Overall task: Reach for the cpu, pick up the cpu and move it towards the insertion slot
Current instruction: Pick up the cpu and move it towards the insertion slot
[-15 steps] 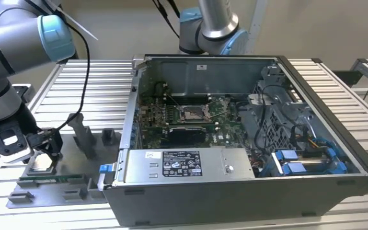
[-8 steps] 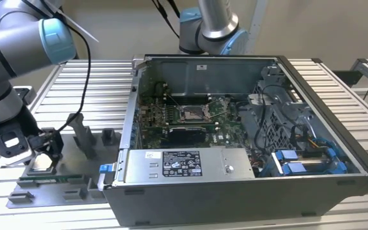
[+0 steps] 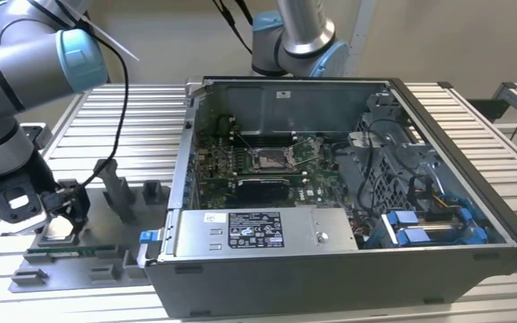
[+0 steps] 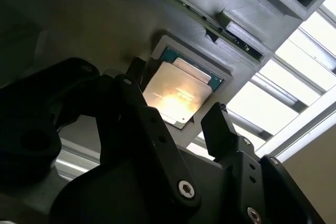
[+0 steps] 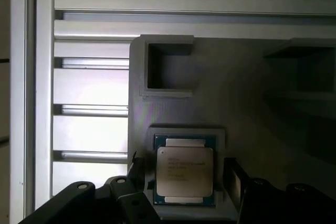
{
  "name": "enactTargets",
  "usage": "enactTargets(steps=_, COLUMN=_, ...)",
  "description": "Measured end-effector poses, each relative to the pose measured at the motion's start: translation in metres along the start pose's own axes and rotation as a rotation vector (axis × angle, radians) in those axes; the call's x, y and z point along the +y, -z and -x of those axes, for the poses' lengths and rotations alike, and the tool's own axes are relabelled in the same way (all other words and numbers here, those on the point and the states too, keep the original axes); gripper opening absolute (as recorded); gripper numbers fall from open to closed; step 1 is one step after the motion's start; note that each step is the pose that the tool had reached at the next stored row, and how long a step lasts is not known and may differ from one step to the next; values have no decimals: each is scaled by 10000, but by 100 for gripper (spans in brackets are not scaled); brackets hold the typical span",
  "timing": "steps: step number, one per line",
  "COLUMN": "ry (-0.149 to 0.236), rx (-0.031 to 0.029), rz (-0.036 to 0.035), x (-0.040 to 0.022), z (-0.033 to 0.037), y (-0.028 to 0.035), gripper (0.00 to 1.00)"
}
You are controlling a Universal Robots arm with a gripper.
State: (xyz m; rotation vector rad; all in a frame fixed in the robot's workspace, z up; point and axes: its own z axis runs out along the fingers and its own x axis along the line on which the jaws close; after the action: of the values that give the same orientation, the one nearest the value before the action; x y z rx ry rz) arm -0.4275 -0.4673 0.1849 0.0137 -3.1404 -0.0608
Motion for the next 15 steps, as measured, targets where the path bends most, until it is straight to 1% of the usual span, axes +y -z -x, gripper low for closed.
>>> enactTargets(steps=9, ry=25, rx=0, rz=0, x=0, z=0, y=-5, gripper=100)
enactTargets(steps=10, ry=26, rx=0, rz=1, x=0, z=0, y=-4, gripper=0)
enactTargets(steps=15, ry=30, rx=2, rz=0, x=0, z=0, y=-4, gripper=0)
